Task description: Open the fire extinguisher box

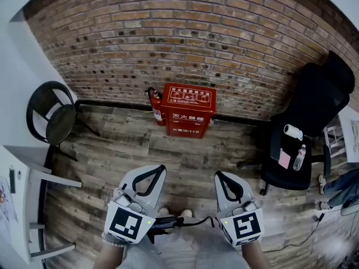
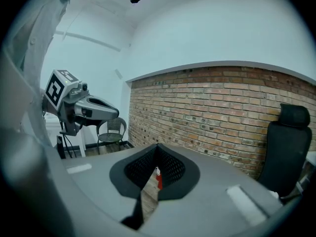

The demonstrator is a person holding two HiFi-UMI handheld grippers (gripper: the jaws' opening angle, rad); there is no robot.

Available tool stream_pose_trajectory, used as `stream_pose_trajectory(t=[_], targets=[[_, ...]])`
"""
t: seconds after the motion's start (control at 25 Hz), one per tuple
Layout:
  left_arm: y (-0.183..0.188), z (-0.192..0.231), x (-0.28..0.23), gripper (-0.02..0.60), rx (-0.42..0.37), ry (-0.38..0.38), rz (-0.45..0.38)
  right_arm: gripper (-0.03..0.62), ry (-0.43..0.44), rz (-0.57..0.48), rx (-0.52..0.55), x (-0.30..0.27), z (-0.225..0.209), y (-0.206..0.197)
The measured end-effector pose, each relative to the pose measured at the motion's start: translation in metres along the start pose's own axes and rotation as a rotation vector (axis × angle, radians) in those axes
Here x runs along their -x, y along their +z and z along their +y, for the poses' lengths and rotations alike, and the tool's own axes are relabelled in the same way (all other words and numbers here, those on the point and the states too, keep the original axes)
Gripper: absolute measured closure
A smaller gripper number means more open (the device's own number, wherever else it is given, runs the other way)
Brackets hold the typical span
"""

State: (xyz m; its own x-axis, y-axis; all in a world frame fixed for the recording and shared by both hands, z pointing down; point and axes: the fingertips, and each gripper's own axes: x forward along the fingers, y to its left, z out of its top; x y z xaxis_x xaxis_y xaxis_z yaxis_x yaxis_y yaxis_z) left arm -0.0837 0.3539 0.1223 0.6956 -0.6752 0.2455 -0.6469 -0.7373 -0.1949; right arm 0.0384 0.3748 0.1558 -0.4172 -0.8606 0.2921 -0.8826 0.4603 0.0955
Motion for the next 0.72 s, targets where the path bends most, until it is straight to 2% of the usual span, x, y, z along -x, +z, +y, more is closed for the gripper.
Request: stream_pose_trajectory(t=[0.16, 0.36, 0.72], targets=[[0.002, -0.005, 0.001, 0.583, 0.042, 0.034, -0.018, 0.588, 0.032, 0.003, 0.021, 0.004, 0.001, -0.005], [0.007, -0.018, 0.001, 0.583, 0.002, 0.058, -0.023, 0.588, 0.051, -0.023, 0.069, 0.015, -0.001, -0.007], [0.009, -0.032, 0.008, 0.583, -0.011, 0.091, -0.027, 0.588, 0.064, -0.066, 0.088, 0.025, -0.002, -0.004]])
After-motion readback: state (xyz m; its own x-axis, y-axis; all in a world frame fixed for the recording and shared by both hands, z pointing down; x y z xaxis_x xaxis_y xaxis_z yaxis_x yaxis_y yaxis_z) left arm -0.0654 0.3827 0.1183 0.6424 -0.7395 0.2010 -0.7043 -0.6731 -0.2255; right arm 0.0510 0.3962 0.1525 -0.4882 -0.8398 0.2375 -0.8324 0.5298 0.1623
